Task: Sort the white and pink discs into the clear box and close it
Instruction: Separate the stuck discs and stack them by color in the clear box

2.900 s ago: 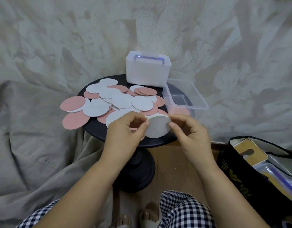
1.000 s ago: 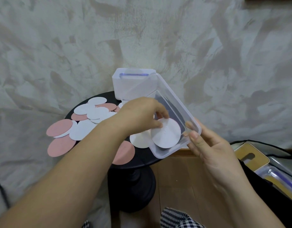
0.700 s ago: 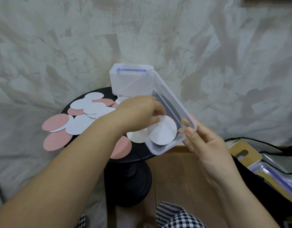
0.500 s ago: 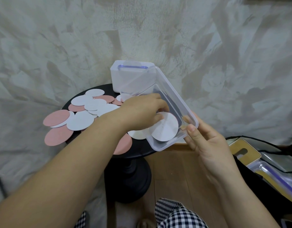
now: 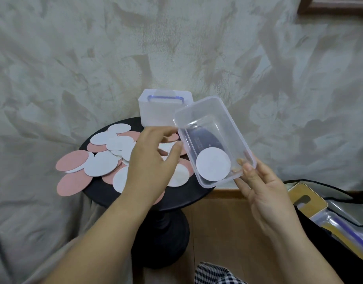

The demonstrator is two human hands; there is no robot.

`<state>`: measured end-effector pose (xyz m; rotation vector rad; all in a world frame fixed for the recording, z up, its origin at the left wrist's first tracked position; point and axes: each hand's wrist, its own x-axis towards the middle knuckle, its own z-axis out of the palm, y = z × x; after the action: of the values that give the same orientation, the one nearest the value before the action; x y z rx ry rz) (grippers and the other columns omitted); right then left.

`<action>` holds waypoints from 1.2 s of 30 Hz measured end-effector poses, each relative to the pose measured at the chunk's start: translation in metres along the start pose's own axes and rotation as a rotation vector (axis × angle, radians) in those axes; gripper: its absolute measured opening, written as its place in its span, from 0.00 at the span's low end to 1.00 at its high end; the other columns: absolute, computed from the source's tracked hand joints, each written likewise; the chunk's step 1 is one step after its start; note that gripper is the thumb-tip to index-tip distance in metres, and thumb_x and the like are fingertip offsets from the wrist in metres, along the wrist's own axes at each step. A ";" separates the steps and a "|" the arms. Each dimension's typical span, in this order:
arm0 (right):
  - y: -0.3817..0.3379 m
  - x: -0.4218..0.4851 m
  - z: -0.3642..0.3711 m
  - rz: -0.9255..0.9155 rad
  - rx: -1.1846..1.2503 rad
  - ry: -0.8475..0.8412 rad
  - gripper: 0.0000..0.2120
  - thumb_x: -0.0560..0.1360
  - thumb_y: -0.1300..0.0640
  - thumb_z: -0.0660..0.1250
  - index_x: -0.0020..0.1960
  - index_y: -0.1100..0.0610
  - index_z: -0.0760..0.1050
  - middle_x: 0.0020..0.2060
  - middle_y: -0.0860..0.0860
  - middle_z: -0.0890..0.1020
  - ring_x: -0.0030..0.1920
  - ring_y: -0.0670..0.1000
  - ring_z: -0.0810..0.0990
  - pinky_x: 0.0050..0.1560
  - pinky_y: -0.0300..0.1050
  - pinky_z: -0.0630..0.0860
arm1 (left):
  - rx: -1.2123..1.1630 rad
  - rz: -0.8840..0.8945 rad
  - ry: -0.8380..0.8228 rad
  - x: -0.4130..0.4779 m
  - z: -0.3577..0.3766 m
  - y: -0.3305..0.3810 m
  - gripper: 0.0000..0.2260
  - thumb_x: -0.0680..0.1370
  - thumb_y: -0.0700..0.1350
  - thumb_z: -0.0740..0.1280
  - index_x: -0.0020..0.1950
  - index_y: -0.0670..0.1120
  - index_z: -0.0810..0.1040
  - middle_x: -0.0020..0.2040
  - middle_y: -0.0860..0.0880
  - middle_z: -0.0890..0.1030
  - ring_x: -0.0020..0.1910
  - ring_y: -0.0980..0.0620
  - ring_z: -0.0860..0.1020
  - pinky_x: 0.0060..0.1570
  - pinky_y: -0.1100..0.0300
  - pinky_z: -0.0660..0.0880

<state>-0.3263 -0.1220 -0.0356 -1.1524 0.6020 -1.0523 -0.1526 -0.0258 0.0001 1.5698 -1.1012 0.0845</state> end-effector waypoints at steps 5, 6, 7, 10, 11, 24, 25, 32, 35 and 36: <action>0.006 0.016 -0.006 0.015 0.003 0.064 0.10 0.74 0.56 0.64 0.55 0.47 0.75 0.48 0.45 0.83 0.53 0.45 0.81 0.56 0.38 0.76 | -0.121 -0.289 -0.322 -0.011 0.025 0.008 0.29 0.69 0.52 0.73 0.67 0.59 0.66 0.56 0.64 0.71 0.52 0.64 0.74 0.43 0.74 0.70; 0.008 0.017 -0.007 0.022 -0.009 0.056 0.10 0.75 0.57 0.64 0.56 0.48 0.74 0.49 0.47 0.83 0.53 0.46 0.81 0.56 0.38 0.76 | -0.110 -0.270 -0.364 -0.012 0.032 0.009 0.32 0.68 0.51 0.74 0.68 0.59 0.64 0.55 0.65 0.70 0.51 0.64 0.74 0.41 0.76 0.70; 0.009 0.018 -0.007 0.027 -0.032 0.049 0.11 0.76 0.56 0.64 0.58 0.49 0.73 0.50 0.48 0.83 0.53 0.46 0.81 0.56 0.38 0.76 | -0.091 -0.251 -0.380 -0.012 0.038 0.009 0.35 0.68 0.50 0.75 0.70 0.57 0.62 0.56 0.64 0.70 0.51 0.64 0.74 0.40 0.78 0.70; 0.013 0.025 -0.012 0.022 -0.149 0.054 0.13 0.75 0.54 0.65 0.58 0.48 0.71 0.54 0.51 0.80 0.54 0.47 0.81 0.54 0.37 0.77 | -0.048 -0.245 -0.358 -0.008 0.050 0.004 0.37 0.68 0.46 0.75 0.72 0.53 0.61 0.64 0.57 0.70 0.53 0.59 0.75 0.48 0.72 0.72; 0.014 0.028 -0.014 0.019 -0.181 0.049 0.12 0.74 0.54 0.66 0.57 0.47 0.70 0.54 0.52 0.80 0.54 0.48 0.80 0.53 0.36 0.77 | -0.047 -0.253 -0.353 -0.007 0.052 0.002 0.36 0.68 0.46 0.75 0.72 0.52 0.61 0.66 0.55 0.70 0.53 0.57 0.76 0.53 0.65 0.74; 0.035 0.057 -0.020 0.016 -0.492 -0.027 0.20 0.73 0.60 0.69 0.61 0.48 0.68 0.59 0.47 0.75 0.59 0.49 0.75 0.57 0.45 0.75 | -0.059 -0.320 -0.379 0.018 0.059 -0.017 0.29 0.71 0.45 0.74 0.69 0.53 0.66 0.68 0.52 0.71 0.53 0.57 0.75 0.52 0.61 0.72; 0.034 0.058 -0.018 0.004 -0.517 -0.029 0.21 0.73 0.60 0.69 0.63 0.49 0.68 0.58 0.47 0.75 0.58 0.48 0.75 0.53 0.39 0.74 | -0.057 -0.320 -0.368 0.018 0.059 -0.018 0.29 0.71 0.45 0.73 0.69 0.53 0.66 0.67 0.52 0.72 0.53 0.57 0.75 0.52 0.60 0.72; 0.033 0.054 -0.019 0.040 -0.552 -0.074 0.26 0.74 0.60 0.68 0.69 0.51 0.65 0.64 0.48 0.73 0.60 0.49 0.75 0.62 0.52 0.74 | -0.082 -0.339 -0.357 0.014 0.051 -0.020 0.27 0.71 0.42 0.73 0.67 0.51 0.68 0.64 0.54 0.73 0.56 0.57 0.76 0.49 0.66 0.73; 0.031 0.037 -0.020 -0.013 -0.602 -0.004 0.27 0.73 0.59 0.69 0.68 0.49 0.64 0.61 0.45 0.71 0.57 0.47 0.75 0.57 0.45 0.75 | -0.047 -0.291 -0.282 0.001 0.025 -0.017 0.20 0.72 0.43 0.72 0.61 0.55 0.73 0.57 0.60 0.76 0.54 0.61 0.75 0.49 0.74 0.70; 0.033 0.029 -0.020 -0.062 -0.639 0.029 0.24 0.73 0.59 0.69 0.65 0.48 0.66 0.60 0.46 0.72 0.55 0.46 0.76 0.54 0.42 0.75 | -0.035 -0.273 -0.236 -0.005 0.015 -0.018 0.16 0.72 0.44 0.71 0.59 0.56 0.75 0.55 0.61 0.77 0.54 0.64 0.75 0.48 0.77 0.70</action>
<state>-0.3193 -0.1555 -0.0696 -1.7176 0.9714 -0.9533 -0.1511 -0.0367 -0.0210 1.7147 -1.0506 -0.3095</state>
